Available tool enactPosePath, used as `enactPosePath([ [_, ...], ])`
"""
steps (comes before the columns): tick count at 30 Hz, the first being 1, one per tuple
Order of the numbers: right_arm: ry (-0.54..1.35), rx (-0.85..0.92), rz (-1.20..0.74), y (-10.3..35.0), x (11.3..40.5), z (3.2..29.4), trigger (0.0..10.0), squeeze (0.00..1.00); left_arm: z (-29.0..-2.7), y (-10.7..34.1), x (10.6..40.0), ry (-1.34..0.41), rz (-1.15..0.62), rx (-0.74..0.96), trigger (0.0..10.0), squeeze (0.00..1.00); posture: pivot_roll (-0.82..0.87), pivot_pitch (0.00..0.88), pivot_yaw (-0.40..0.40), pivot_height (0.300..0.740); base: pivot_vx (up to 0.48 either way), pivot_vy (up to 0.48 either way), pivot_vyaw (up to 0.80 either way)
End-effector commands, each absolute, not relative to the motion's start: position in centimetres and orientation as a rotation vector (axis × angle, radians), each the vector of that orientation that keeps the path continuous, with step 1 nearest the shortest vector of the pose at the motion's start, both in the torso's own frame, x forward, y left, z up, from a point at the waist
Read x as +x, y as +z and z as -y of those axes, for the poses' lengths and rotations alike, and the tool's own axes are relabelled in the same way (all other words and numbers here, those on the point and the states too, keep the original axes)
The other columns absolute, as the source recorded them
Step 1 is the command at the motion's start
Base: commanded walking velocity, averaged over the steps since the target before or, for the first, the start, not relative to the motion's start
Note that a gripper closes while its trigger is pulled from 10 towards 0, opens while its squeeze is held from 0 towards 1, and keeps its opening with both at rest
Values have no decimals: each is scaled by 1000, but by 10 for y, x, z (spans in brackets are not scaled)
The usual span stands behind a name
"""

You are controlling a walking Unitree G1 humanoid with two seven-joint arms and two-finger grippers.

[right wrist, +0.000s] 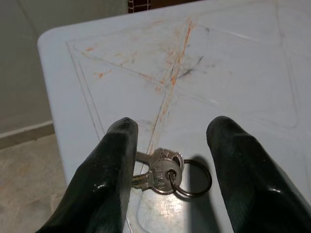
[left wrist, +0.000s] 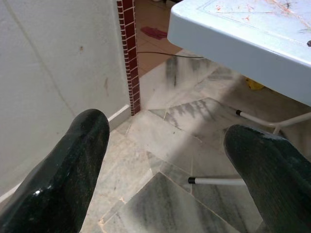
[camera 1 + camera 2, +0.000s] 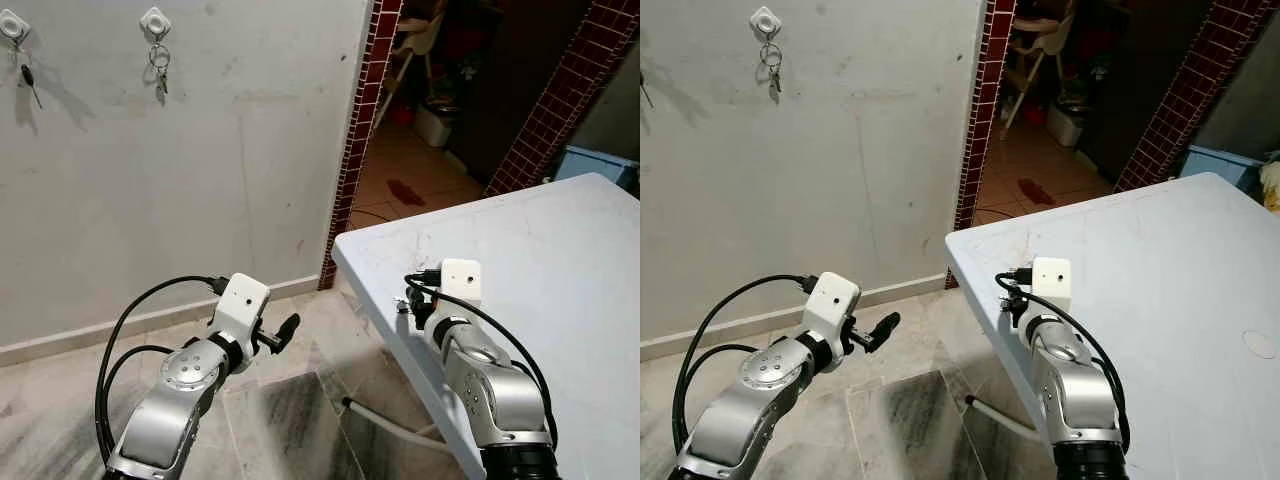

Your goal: Hang keys on a hook

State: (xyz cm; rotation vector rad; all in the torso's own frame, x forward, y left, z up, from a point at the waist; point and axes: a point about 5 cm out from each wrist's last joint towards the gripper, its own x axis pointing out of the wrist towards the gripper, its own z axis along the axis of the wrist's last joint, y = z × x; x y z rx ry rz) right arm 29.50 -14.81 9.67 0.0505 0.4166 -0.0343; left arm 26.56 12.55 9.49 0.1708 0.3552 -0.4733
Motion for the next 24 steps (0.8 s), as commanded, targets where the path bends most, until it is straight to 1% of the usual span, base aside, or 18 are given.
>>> enactPosePath([
  [1,-54,38,-401,103,296,154,10000,1000,-124,98,268,-475,-341,176,10000,0,120,23,-113,740,0,0,0],
  [3,-67,-16,-435,98,290,159,10000,1000,-125,98,269,-472,-342,176,10000,0,118,25,-114,740,0,0,0],
  [4,-67,-16,-435,98,290,159,10000,1000,-125,98,269,-472,-342,176,10000,0,118,25,-114,740,0,0,0],
  [10,-77,-56,-395,101,288,164,10000,1000,-125,98,269,-469,-341,175,10000,0,117,24,-112,740,0,0,0],
  [11,-59,-104,-368,103,285,169,10000,1000,-125,97,269,-470,-341,174,10000,0,117,23,-111,740,0,0,0],
  [12,-54,-113,-368,103,284,170,10000,1000,-125,97,269,-471,-340,174,10000,0,117,23,-111,740,0,0,0],
  [13,-56,-144,-365,102,282,178,10000,1000,-125,97,269,-472,-339,173,10000,0,114,21,-108,740,0,0,0],
  [15,-56,-151,-359,102,281,181,10000,1000,-124,97,270,-473,-338,173,10000,0,114,21,-108,740,0,0,0],
  [19,-34,-158,-345,103,281,181,10000,1000,-124,98,270,-475,-336,174,10000,0,113,20,-107,740,0,0,0],
  [21,15,-211,-306,106,281,180,10000,1000,-124,98,271,-476,-331,175,10000,0,113,19,-106,740,0,0,0],
  [24,37,-235,-291,107,281,180,10000,1000,-124,99,271,-477,-329,175,10000,0,114,18,-105,740,0,0,0],
])
